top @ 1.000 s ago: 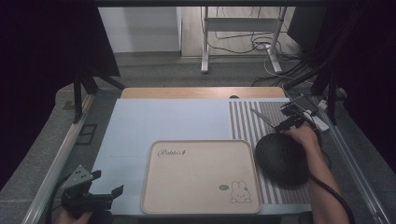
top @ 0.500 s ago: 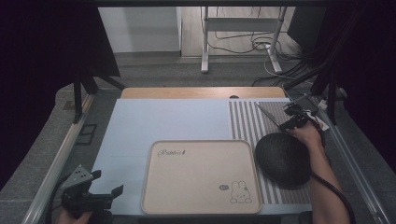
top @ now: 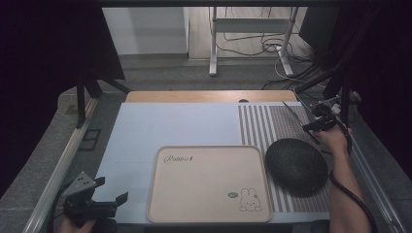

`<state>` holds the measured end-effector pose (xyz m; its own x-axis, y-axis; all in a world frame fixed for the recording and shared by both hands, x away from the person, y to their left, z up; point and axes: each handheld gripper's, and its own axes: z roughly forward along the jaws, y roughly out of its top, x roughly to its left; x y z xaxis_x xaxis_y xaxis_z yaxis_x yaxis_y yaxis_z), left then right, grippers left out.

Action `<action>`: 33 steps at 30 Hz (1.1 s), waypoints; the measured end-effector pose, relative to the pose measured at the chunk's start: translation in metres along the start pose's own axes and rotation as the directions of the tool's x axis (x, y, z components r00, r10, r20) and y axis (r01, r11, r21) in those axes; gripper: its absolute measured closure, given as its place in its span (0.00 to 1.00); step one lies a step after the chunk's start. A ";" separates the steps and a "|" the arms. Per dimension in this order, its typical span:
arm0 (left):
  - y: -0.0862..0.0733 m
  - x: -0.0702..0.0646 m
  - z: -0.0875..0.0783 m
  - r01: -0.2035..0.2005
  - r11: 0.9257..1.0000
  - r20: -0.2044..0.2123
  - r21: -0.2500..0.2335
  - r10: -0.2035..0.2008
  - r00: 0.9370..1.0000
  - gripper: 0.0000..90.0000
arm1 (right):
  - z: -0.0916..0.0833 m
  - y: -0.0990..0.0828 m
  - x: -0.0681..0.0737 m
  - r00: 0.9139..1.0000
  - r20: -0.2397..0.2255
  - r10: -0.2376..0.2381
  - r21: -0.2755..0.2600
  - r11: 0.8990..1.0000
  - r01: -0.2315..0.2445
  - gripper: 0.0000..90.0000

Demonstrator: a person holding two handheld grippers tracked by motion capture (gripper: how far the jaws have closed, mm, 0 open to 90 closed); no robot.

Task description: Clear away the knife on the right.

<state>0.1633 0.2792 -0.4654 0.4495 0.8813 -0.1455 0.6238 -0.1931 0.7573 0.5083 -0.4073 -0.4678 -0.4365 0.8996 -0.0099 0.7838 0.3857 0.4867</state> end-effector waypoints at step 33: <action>0.001 0.000 0.001 -0.005 1.000 0.000 0.002 0.005 1.000 0.02 | -0.012 -0.017 0.124 0.974 -0.125 -0.186 0.004 0.982 0.188 0.89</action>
<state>0.1641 0.2785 -0.4654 0.4529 0.8802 -0.1418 0.6227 -0.1985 0.7569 0.4353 -0.3050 -0.4673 -0.6267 0.7792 0.0092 0.6896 0.5491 0.4722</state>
